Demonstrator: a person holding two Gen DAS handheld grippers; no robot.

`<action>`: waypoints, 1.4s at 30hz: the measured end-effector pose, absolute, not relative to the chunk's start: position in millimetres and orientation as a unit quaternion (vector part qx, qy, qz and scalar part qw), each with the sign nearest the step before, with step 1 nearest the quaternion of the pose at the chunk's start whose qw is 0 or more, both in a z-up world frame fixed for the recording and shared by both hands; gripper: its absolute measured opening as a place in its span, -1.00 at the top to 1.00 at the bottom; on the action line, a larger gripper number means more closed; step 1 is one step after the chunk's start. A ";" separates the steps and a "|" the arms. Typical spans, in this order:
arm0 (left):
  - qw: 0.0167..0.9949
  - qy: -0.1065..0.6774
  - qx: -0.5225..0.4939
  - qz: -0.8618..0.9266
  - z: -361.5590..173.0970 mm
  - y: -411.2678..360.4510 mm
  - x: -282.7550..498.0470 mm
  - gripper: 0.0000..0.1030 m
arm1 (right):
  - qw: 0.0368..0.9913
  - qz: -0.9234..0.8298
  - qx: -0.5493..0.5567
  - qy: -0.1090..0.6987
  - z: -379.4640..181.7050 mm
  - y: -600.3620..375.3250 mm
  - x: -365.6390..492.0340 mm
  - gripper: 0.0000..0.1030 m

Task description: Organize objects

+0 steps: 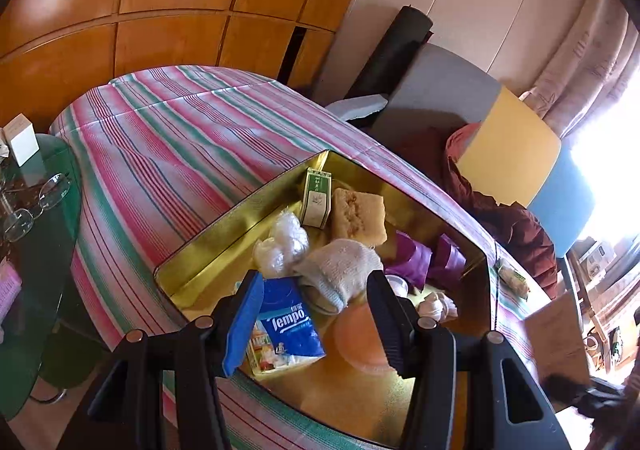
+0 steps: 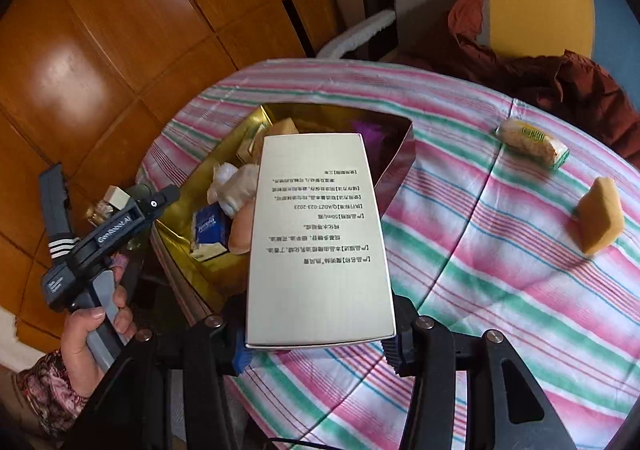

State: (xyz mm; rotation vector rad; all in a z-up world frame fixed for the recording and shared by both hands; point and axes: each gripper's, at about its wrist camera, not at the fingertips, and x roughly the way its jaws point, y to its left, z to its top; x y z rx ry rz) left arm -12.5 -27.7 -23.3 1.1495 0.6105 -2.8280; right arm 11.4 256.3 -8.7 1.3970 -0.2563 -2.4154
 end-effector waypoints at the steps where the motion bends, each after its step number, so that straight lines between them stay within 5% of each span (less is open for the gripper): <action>1: 0.014 0.198 0.370 -0.908 -22.6 -28.8 -13.1 -0.06 | 0.167 -0.844 0.502 -0.090 -11.9 249.7 7.7 0.02; 15: 0.005 0.267 0.372 -0.889 -16.3 -57.5 -19.9 -0.06 | 0.064 -0.785 0.616 0.029 -34.8 176.8 -39.4 0.02; 25: -0.005 0.289 0.363 -0.886 -6.7 -65.7 -18.8 -0.06 | 0.001 -0.771 0.636 -0.025 -52.8 173.4 -69.9 0.00; 29: 0.000 0.295 0.356 -0.887 -3.7 -70.9 -19.6 -0.06 | 0.011 -0.786 0.616 -0.047 -41.6 181.3 -61.2 -0.57; 31: 0.004 0.298 0.353 -0.887 -4.0 -72.8 -20.1 -0.06 | 0.026 -0.796 0.602 -0.057 -31.3 186.8 -53.2 -0.60; 34: 0.008 0.301 0.354 -0.885 -5.9 -73.9 -20.7 -0.06 | 0.047 -0.810 0.582 -0.048 -17.5 189.0 -39.7 -0.40; 38: 0.012 0.302 0.354 -0.885 -7.2 -75.8 -20.7 -0.06 | 0.111 -0.795 0.595 -0.037 -23.2 165.6 -31.3 0.36; 42: 0.017 0.305 0.348 -0.886 -5.8 -79.7 -19.9 -0.06 | 0.150 -0.778 0.610 -0.018 -40.2 146.2 -24.9 0.47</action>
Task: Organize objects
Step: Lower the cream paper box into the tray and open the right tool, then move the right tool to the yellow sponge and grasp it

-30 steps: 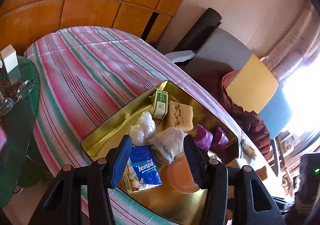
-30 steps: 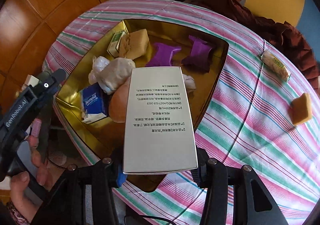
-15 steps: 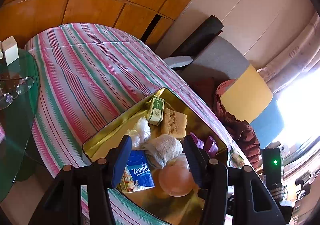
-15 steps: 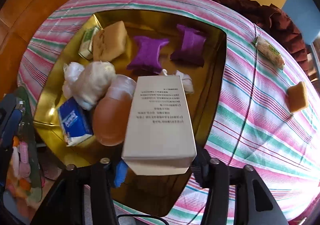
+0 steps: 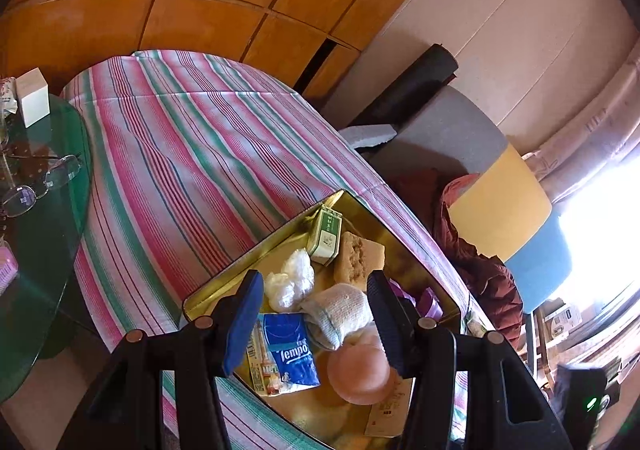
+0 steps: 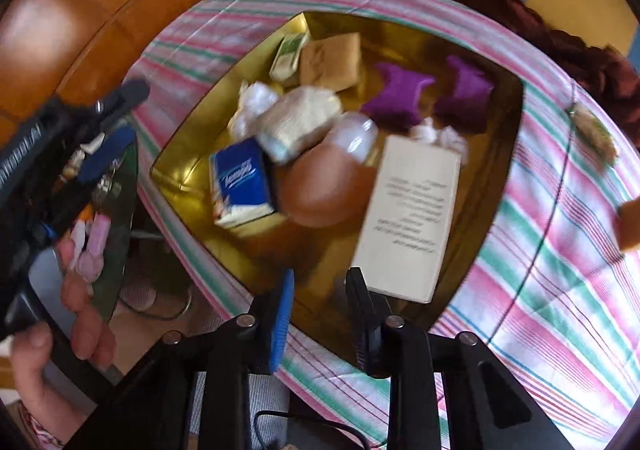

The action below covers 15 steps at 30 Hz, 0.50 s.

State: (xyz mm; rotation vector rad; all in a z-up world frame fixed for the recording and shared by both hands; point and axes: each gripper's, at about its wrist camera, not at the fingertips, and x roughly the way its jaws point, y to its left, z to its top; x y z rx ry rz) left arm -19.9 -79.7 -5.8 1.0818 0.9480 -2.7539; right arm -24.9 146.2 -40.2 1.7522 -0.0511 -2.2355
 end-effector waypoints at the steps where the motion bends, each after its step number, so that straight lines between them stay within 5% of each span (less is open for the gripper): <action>1: 0.017 0.305 0.348 -0.886 -5.6 -80.2 -20.1 -0.06 | 0.150 -0.779 0.609 -0.017 -42.9 144.6 -23.9 0.48; 15: 0.019 0.300 0.356 -0.885 -9.9 -76.7 -20.8 -0.06 | 0.108 -0.817 0.560 -0.086 -66.7 195.4 -63.7 0.53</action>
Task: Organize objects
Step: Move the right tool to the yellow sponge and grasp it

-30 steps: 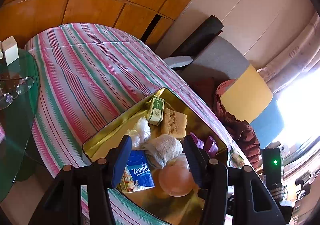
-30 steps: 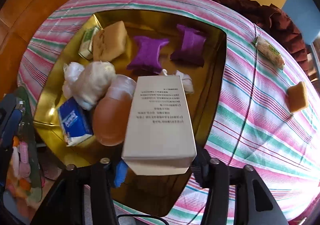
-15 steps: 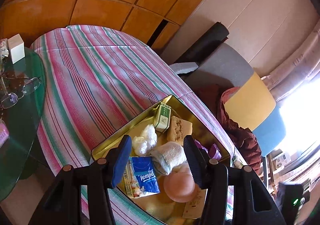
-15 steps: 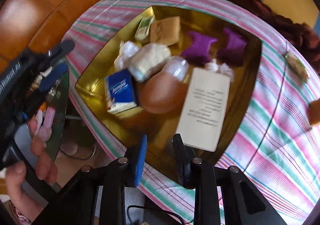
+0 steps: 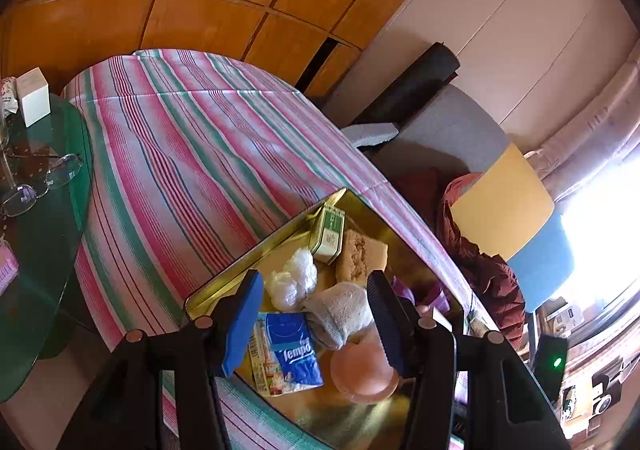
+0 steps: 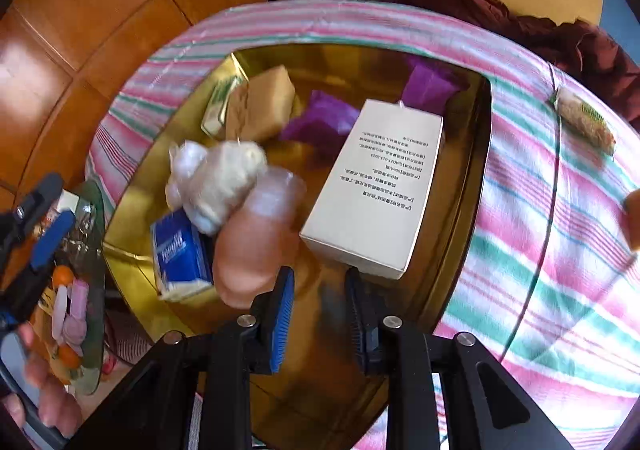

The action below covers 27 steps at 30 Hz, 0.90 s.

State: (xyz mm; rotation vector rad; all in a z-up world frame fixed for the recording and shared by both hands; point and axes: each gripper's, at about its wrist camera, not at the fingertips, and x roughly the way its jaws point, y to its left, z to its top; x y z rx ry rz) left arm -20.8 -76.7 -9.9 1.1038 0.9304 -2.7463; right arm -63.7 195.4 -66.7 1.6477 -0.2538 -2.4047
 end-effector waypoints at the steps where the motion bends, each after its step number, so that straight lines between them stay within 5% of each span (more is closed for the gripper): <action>1: 0.019 0.299 0.358 -0.884 -10.8 -74.8 -20.9 -0.06 | 0.113 -0.818 0.555 -0.096 -64.8 196.6 -65.0 0.53; 7: 0.005 0.278 0.367 -0.888 -14.7 -59.8 -20.1 -0.06 | 0.161 -0.825 0.532 -0.105 -40.5 202.0 -44.0 0.11; 15: -0.056 0.253 0.388 -0.885 -21.3 -29.3 -19.7 -0.07 | 0.081 -0.862 0.490 -0.102 -22.7 267.8 -1.8 -0.05; 27: -0.220 0.146 0.401 -0.877 -20.8 62.9 9.6 -0.24 | -0.039 -0.826 0.549 -0.120 -73.9 382.1 23.5 -0.27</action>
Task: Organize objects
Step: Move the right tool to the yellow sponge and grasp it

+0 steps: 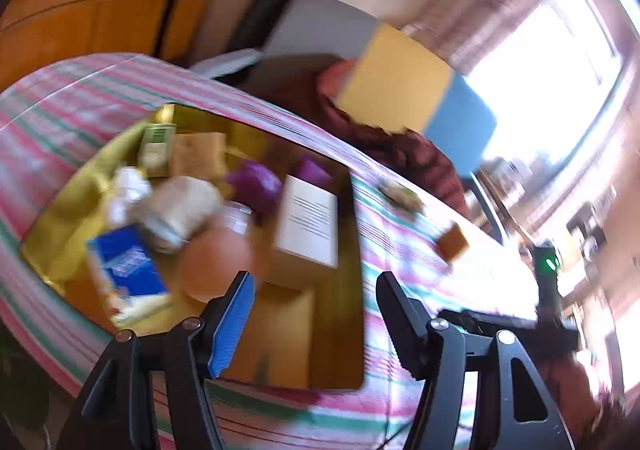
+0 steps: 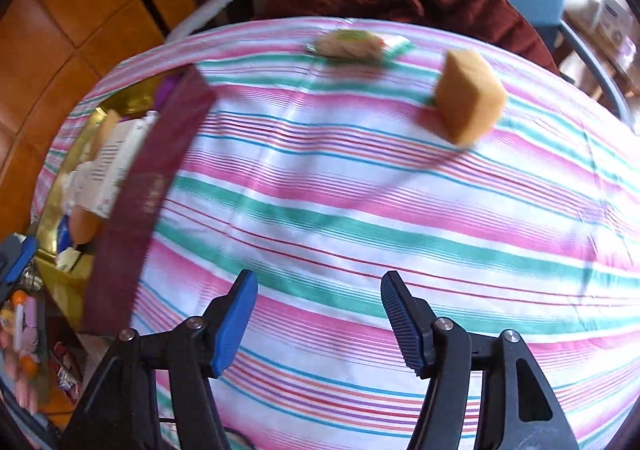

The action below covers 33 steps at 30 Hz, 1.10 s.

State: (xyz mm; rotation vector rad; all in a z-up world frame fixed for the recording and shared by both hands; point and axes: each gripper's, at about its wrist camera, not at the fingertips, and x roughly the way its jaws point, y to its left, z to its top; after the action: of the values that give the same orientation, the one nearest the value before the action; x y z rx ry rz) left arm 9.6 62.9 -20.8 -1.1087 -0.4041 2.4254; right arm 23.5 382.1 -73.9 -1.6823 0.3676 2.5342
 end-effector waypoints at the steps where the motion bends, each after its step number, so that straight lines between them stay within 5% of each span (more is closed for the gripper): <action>1: 0.233 -0.138 -0.400 0.876 -20.3 70.0 14.5 -0.24 | 0.044 0.823 -0.553 0.126 -76.9 389.7 24.0 -0.30; 24: 0.315 -0.030 -0.411 0.855 -22.3 154.5 45.7 -0.24 | 0.122 0.887 -0.437 0.088 -70.0 495.5 -60.2 -0.34; 28: 0.316 -0.024 -0.419 0.851 -26.0 162.6 44.3 -0.24 | 0.110 0.879 -0.451 0.105 -85.4 503.8 -64.8 0.08; 33: 0.323 -0.014 -0.427 0.844 -28.5 177.2 40.8 -0.24 | 0.087 0.878 -0.444 0.158 -89.3 511.4 -57.7 0.29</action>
State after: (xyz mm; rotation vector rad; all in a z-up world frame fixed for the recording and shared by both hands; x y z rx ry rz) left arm 40.8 177.2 -28.5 -1.1207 -0.0364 2.2152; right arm -57.7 511.4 -89.3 -1.3227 0.4717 2.6135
